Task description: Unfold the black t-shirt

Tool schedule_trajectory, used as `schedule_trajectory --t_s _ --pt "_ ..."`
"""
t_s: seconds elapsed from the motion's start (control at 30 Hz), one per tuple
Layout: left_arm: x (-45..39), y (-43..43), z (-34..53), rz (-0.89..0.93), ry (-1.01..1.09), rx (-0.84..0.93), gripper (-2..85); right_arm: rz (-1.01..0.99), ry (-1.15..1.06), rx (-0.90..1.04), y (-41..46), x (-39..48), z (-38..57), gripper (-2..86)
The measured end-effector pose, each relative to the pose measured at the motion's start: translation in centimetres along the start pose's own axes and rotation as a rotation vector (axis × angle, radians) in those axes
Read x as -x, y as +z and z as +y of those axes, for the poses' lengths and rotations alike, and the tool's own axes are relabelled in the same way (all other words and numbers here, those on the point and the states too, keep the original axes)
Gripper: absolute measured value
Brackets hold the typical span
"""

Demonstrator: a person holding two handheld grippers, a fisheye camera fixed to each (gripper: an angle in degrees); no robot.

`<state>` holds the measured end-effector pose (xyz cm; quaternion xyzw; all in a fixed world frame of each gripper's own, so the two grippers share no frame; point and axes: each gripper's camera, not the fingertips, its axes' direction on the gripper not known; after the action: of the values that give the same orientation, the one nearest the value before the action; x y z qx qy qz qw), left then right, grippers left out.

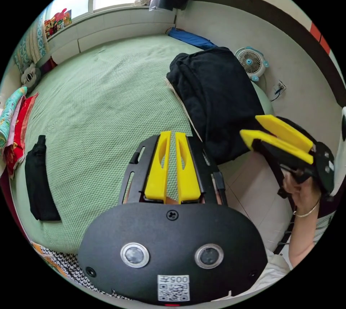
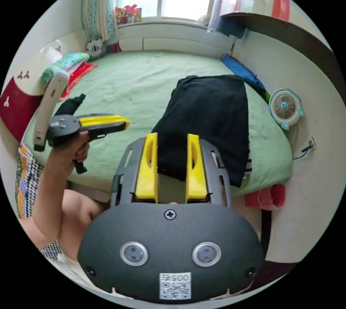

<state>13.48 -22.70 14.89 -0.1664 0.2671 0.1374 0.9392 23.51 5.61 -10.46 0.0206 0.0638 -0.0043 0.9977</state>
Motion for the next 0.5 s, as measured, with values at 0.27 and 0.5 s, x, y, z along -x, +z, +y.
schedule_trajectory --t_s 0.27,0.5 --pt "2.4 0.6 -1.5 -0.004 -0.007 0.013 4.0 0.104 0.105 0.029 5.8 1.4 -7.1 14.4" --pt "4.8 2.0 -3.1 -0.004 -0.030 0.051 4.1 0.243 0.302 0.095 10.8 0.2 -11.3 8.2"
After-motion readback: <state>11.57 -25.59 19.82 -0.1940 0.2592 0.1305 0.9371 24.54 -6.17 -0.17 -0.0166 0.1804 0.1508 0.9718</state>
